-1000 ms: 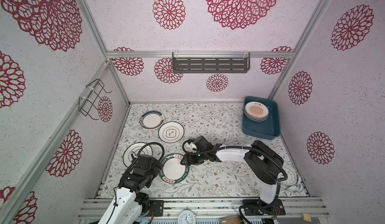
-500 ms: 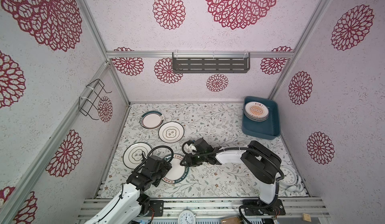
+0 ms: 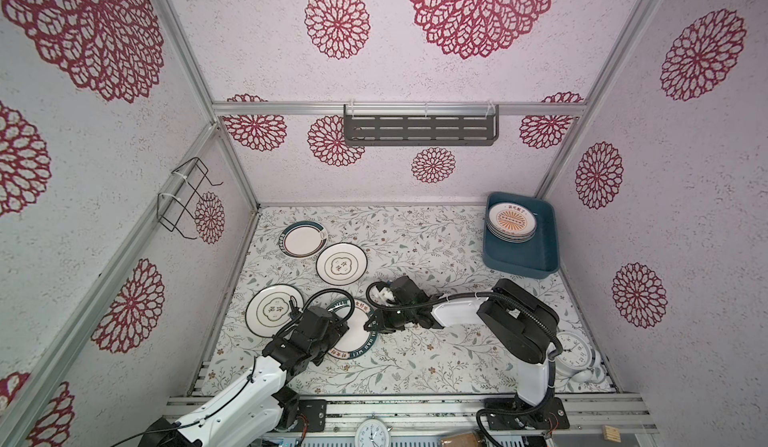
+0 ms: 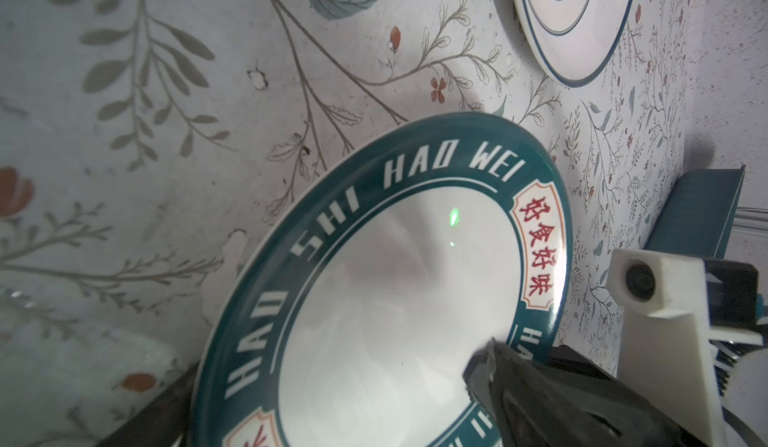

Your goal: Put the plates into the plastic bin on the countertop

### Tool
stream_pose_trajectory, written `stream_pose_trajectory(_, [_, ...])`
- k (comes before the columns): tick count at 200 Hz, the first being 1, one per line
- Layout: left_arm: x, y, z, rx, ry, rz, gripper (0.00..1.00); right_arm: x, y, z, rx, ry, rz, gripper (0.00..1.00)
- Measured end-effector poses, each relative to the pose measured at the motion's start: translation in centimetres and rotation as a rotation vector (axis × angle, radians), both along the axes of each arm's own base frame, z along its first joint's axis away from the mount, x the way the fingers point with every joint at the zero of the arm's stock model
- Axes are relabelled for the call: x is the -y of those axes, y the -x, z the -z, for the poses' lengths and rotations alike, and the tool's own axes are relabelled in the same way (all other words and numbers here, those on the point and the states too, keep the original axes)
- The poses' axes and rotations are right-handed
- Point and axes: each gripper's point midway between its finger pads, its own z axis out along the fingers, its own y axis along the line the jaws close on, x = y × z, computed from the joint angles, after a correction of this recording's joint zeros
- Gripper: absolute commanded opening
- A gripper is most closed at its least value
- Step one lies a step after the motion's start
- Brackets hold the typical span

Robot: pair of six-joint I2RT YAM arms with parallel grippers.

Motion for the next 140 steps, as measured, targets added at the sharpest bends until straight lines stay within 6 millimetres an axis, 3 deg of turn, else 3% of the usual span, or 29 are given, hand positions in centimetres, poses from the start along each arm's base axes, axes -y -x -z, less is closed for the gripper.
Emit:
stream_pose_trajectory(43, [-0.9, 0.7, -0.1, -0.03, -0.05, -0.015, 0.97, 0.3, 0.2, 0.3, -0.021, 0.014, -0.003, 0.01])
stream_pose_trajectory(69, [-0.8, -0.3, -2.5, 0.028, -0.048, -0.02, 0.97, 1.2, -0.5, -0.5, -0.027, 0.007, 0.017, 0.0])
stream_pose_trajectory(96, [-0.1, -2.2, -6.4, 0.138, -0.034, -0.005, 0.97, 3.5, -2.9, -1.3, -0.029, 0.039, 0.099, 0.0])
stream_pose_trajectory(140, [1.3, -4.8, -9.1, 0.207, -0.097, 0.097, 0.97, 7.3, -7.8, -2.6, -0.021, 0.087, 0.25, 0.0])
